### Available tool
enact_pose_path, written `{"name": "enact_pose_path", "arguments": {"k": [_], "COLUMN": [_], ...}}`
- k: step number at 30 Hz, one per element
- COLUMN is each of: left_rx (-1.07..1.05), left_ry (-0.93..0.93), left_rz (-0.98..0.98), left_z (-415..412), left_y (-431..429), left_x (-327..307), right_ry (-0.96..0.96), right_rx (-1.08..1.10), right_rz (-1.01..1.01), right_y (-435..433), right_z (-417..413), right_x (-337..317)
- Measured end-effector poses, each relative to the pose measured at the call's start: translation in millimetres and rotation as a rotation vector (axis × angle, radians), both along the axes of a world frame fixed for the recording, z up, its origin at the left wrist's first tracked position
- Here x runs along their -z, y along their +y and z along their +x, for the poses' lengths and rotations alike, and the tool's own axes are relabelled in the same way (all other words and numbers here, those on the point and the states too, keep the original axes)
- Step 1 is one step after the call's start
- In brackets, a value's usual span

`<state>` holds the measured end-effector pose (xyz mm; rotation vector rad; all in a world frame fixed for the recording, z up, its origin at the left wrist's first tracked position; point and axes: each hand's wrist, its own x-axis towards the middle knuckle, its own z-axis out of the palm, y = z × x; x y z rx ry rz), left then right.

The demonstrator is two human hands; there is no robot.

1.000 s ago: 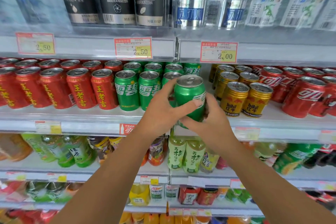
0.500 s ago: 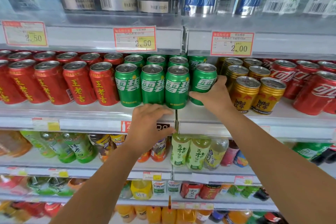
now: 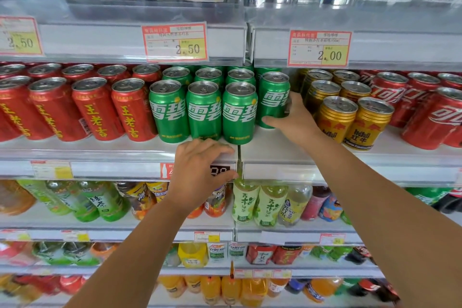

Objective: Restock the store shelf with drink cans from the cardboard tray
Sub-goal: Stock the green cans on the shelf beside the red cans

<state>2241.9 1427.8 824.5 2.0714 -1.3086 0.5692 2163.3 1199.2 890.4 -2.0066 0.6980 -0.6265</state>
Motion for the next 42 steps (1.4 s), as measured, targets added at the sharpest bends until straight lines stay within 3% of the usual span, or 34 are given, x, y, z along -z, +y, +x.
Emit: {"name": "enact_pose_path", "arguments": {"k": [16, 20, 22, 26, 32, 37, 42], "left_rx": [0.025, 0.123, 0.232, 0.386, 0.346, 0.265, 0.282], "left_ry": [0.082, 0.013, 0.076, 0.421, 0.836, 0.948, 0.917], "left_rz": [-0.007, -0.167, -0.127, 0.186, 0.814, 1.133, 1.317], "left_z": [-3, -40, -70, -123, -174, -211, -236], "left_y": [2, -3, -10, -21, -13, -15, -35], "left_x": [-5, -11, 8, 96, 272, 422, 594], "right_ry": [0.124, -0.174, -0.292, -0.204, 0.267, 0.667, 0.851], "right_rx": [-0.005, -0.026, 0.036, 0.261, 0.626, 0.604, 0.518], "right_rz": [-0.110, -0.198, -0.168, 0.013, 0.467, 0.718, 0.808], "right_y": [29, 65, 76, 69, 55, 76, 89], "right_z": [-18, -84, -123, -195, -292, -347, -364], "right_x": [-17, -12, 11, 103, 314, 491, 677]}}
